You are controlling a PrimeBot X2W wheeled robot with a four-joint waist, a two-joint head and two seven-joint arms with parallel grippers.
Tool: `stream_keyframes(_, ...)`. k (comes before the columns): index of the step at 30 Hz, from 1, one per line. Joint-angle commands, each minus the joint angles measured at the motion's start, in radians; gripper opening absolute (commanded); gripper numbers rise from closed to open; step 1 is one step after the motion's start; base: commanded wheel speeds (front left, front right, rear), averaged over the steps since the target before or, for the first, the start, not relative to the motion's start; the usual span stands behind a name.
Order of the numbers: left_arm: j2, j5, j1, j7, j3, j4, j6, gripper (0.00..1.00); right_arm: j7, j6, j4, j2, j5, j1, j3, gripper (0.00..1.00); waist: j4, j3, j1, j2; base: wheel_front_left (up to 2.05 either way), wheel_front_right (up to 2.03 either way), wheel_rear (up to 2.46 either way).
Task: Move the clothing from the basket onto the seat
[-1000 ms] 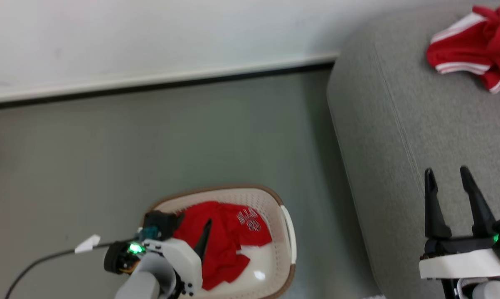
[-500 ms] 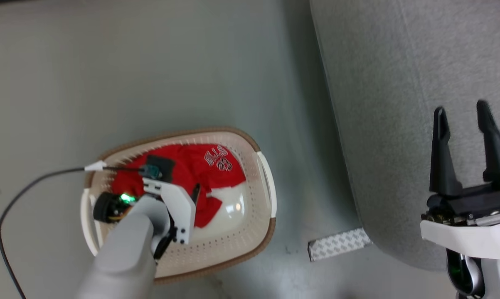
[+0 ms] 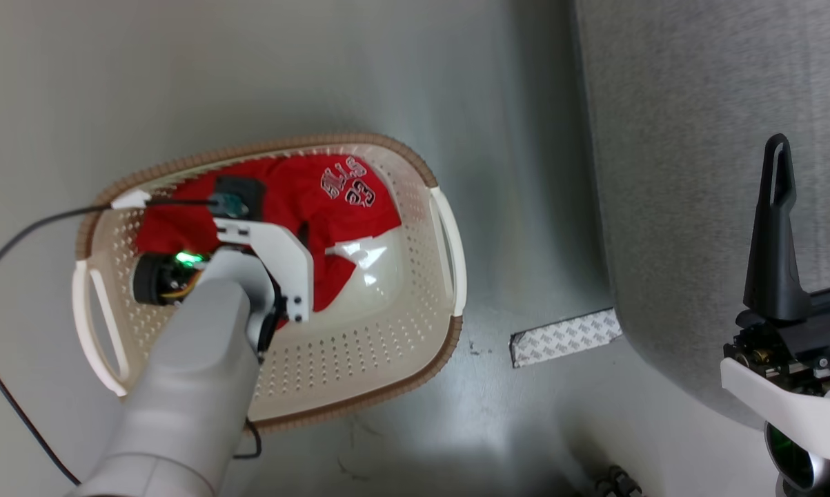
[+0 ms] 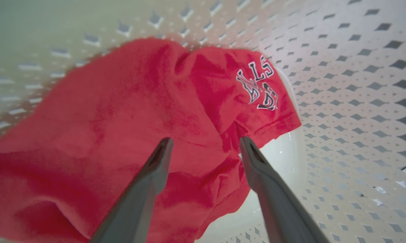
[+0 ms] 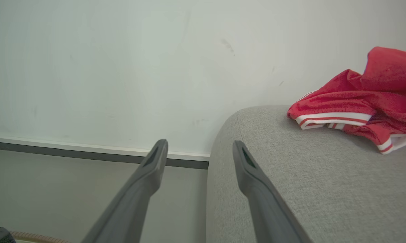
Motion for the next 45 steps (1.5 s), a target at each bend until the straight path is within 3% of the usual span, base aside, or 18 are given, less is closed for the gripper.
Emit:
stream_keyframes(1,0.003,-0.008,-0.017,-0.005,0.003,0.009,0.010,1.00,0.001,-0.002,-0.011,0.001,-0.004,0.002,-0.002,1.00,0.003,0.023,-0.0002,0.0000,0.00,0.00,0.00)
stream_keyframes(6,0.001,-0.029,-0.065,-0.034,0.017,0.056,0.056,1.00,0.001,-0.002,-0.036,0.001,0.004,0.006,0.014,1.00,-0.009,0.066,-0.0002,0.0000,0.00,0.00,0.00)
stream_keyframes(14,0.011,-0.028,-0.102,-0.062,0.001,0.112,0.067,1.00,0.001,-0.002,-0.047,0.001,0.018,0.003,0.018,1.00,-0.031,0.107,-0.0002,0.0000,0.00,0.00,0.00)
stream_keyframes(31,0.000,-0.049,-0.079,-0.081,-0.039,0.149,-0.025,1.00,0.001,-0.002,-0.079,0.001,-0.037,0.039,0.011,1.00,0.015,0.135,-0.0002,0.0000,0.07,0.07,0.07)
stream_keyframes(32,-0.001,-0.052,-0.080,-0.083,-0.042,0.149,-0.031,0.69,0.001,-0.002,-0.079,0.001,-0.041,0.042,0.010,1.00,0.017,0.135,-0.0002,0.0000,0.03,0.03,0.03)
stream_keyframes(33,-0.002,-0.051,-0.080,-0.082,-0.047,0.150,-0.040,0.61,0.001,-0.002,-0.080,0.001,-0.042,0.044,0.010,1.00,0.019,0.136,-0.0002,0.0000,0.02,0.02,0.02)
stream_keyframes(34,-0.003,-0.054,-0.080,-0.084,-0.049,0.151,-0.046,0.43,0.001,-0.002,-0.080,0.001,-0.043,0.046,0.009,1.00,0.020,0.136,-0.0002,0.0000,0.01,0.01,0.01)
stream_keyframes(37,-0.005,-0.057,-0.079,-0.092,-0.060,0.152,-0.063,0.23,0.001,-0.002,-0.079,0.001,-0.043,0.046,0.009,1.00,0.021,0.136,-0.0002,0.0000,0.00,0.00,0.00)
stream_keyframes(39,-0.006,-0.060,-0.079,-0.102,-0.067,0.153,-0.072,0.00,0.001,-0.002,-0.077,0.001,-0.041,0.045,0.010,1.00,0.021,0.135,-0.0002,0.0000,0.00,0.00,0.00)
stream_keyframes(45,-0.008,-0.073,-0.086,-0.129,-0.090,0.154,-0.105,0.00,0.001,-0.002,-0.070,0.001,-0.040,0.037,0.006,1.00,0.020,0.131,-0.0002,0.0000,0.00,0.00,0.00)
